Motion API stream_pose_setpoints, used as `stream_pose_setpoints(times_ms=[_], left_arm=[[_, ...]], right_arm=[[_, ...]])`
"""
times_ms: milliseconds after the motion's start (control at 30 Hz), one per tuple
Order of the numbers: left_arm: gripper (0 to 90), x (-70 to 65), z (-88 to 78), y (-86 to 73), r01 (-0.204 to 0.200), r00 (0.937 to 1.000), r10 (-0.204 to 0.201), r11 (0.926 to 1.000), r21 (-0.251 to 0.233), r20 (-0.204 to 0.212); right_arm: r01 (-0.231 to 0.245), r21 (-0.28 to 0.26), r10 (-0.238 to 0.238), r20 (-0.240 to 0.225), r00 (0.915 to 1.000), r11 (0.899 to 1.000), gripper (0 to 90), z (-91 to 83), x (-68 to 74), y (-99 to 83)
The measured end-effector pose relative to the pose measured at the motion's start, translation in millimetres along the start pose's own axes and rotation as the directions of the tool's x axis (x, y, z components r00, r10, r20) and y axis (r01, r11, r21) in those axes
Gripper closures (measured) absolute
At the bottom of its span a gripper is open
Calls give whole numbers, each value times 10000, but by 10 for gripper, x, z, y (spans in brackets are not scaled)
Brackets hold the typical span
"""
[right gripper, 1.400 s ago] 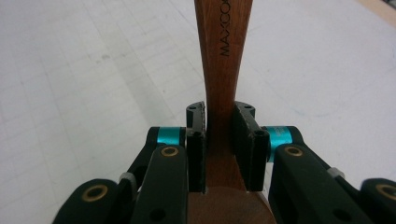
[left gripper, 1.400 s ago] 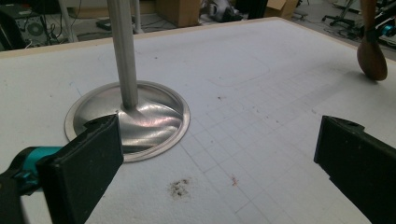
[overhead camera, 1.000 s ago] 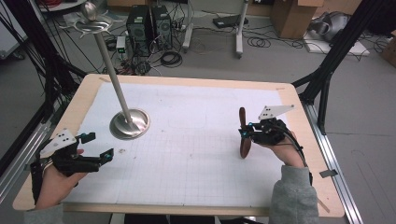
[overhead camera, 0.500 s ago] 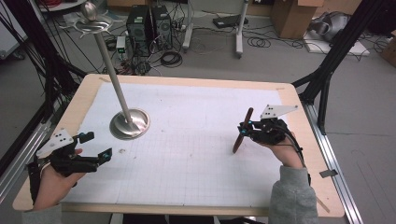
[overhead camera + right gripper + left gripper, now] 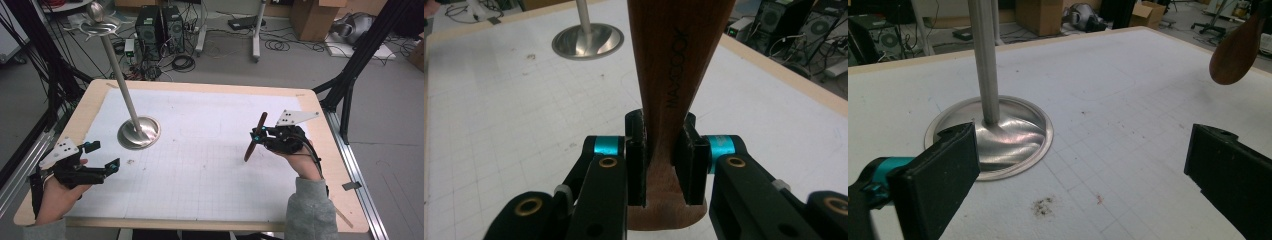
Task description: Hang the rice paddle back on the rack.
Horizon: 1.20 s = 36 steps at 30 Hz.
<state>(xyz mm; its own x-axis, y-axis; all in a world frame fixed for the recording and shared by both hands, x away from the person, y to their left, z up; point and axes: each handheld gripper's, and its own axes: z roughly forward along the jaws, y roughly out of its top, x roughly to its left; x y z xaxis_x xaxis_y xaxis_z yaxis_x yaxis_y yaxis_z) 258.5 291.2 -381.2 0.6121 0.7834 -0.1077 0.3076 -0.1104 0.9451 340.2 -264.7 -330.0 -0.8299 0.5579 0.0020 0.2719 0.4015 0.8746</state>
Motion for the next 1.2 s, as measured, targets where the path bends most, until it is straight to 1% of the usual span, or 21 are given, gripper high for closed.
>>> stream_pose_setpoints(times_ms=[100,200,233,267,333,367,400,467,600,667,733,800,833,867,900,933,1000,1067,1100,1167,1200], left_arm=[[18,-8,-1,1,32,10000,-32,10000,-33,6],[18,-2,-7,1,-21,10000,21,10000,-3,17],[18,-3,-6,-2,26,10000,-26,10000,-24,4],[18,-3,-4,-6,52,10000,-52,10000,-28,17],[18,-3,-1,-11,-1,10000,1,10000,-39,-10],[18,-5,1,-12,-37,10000,37,10000,-85,-30],[18,-10,4,-14,-39,10000,40,9999,-130,19],[18,-15,4,-18,-79,9997,83,9998,-160,231],[18,-26,8,-22,-49,9996,52,9999,-134,271],[18,-27,6,-26,-8,9997,12,9999,-134,255],[18,-23,-7,-29,-51,9998,53,9999,-129,175],[18,-23,-15,-27,-13,9998,15,9999,-133,190],[18,-19,-31,-23,-12,9998,15,9999,-156,185],[18,-11,-53,-19,-32,9998,35,9998,-199,175],[18,9,-99,-18,51,10000,-49,9995,-308,61],[18,9,-99,-18,51,10000,-49,9995,-308,61],[18,45,-157,-32,131,9999,-133,9993,-353,-45],[18,54,-170,-39,143,9998,-147,9992,-361,-93],[18,65,-191,-52,193,9996,-200,9991,-373,-179],[18,72,-210,-64,203,9995,-210,9992,-353,-218],[18,72,-210,-64,203,9995,-210,9992,-353,-218]], right_arm=[[-94,-206,92,-102,9999,9997,770,34,4,56],[-194,-242,192,-67,9998,9995,770,49,10,85],[-358,-348,356,-60,9993,9988,770,52,14,101],[-649,-601,644,-101,9979,9961,771,57,11,137],[-692,-646,690,-53,9976,9955,770,60,10,154],[-640,-617,649,122,9978,9960,771,72,10,191],[-640,-617,649,122,9978,9960,771,72,10,191],[-589,-533,603,249,9979,9968,770,83,7,221],[-544,-445,556,262,9981,9975,771,102,4,291],[-660,-697,674,169,9976,9954,771,123,-18,362],[-766,-774,780,149,9968,9941,771,154,-24,420],[-717,-855,737,205,9971,9938,771,177,-24,449],[-816,-904,833,150,9964,9926,771,229,-7,503],[-816,-904,833,150,9964,9926,771,229,-7,503],[-726,-975,739,106,9972,9926,771,292,12,555],[-726,-975,739,106,9972,9926,771,292,12,555],[-623,-921,629,40,9980,9938,771,386,40,640],[-573,-900,581,60,9983,9943,771,413,46,670],[-573,-982,581,46,9983,9935,771,453,54,730],[-721,-1257,719,-65,9974,9894,771,471,54,787],[-721,-1257,719,-65,9974,9894,771,471,54,787]])
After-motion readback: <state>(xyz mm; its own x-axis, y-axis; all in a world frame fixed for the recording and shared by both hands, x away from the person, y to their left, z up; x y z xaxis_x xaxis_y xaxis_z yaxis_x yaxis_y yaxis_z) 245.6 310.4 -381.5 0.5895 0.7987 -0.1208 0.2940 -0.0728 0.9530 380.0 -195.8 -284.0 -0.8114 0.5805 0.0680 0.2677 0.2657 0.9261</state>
